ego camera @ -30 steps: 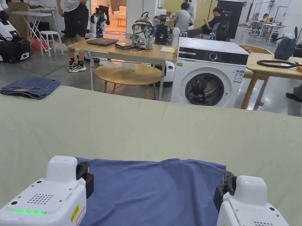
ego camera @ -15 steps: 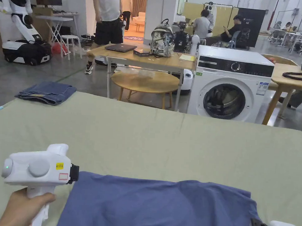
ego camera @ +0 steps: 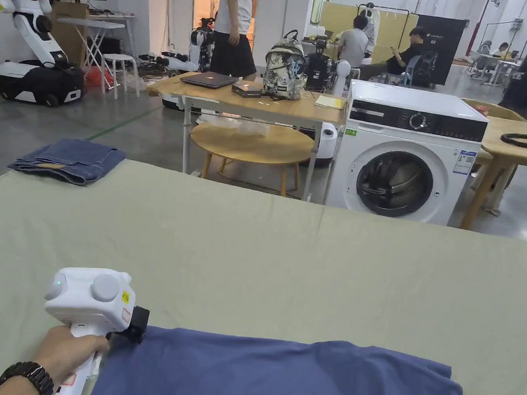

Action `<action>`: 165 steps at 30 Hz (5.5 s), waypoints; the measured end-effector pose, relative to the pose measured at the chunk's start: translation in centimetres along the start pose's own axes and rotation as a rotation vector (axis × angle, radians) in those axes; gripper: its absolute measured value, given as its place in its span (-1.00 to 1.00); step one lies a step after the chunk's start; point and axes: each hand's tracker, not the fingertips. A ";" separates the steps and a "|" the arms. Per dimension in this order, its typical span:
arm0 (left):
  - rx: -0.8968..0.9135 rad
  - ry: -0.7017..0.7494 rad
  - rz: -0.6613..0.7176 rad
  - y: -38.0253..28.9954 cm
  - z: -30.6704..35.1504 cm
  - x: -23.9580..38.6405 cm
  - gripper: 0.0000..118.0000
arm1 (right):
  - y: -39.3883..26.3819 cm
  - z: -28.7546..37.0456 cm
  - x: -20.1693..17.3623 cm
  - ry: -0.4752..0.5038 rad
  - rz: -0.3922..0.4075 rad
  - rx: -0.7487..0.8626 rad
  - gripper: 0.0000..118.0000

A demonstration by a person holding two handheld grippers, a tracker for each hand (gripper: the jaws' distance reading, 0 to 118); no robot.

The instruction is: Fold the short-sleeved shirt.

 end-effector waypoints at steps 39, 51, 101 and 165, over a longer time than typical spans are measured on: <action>0.193 0.027 -0.095 -4.1 6.4 0.8 -1.00 | 9.2 -28.6 5.1 0.143 0.029 -0.561 -0.90; 0.306 -0.019 -0.073 -2.9 11.8 0.6 -1.00 | 14.3 -18.6 8.9 0.072 -0.058 -0.254 -0.93; 0.890 0.038 -0.129 20.3 41.8 8.2 -1.00 | 46.6 2.0 13.4 -0.155 -0.032 0.469 -0.93; 0.032 -0.055 -0.148 -34.4 15.6 -3.4 -1.00 | -13.5 11.2 12.6 0.004 0.083 -0.530 -0.91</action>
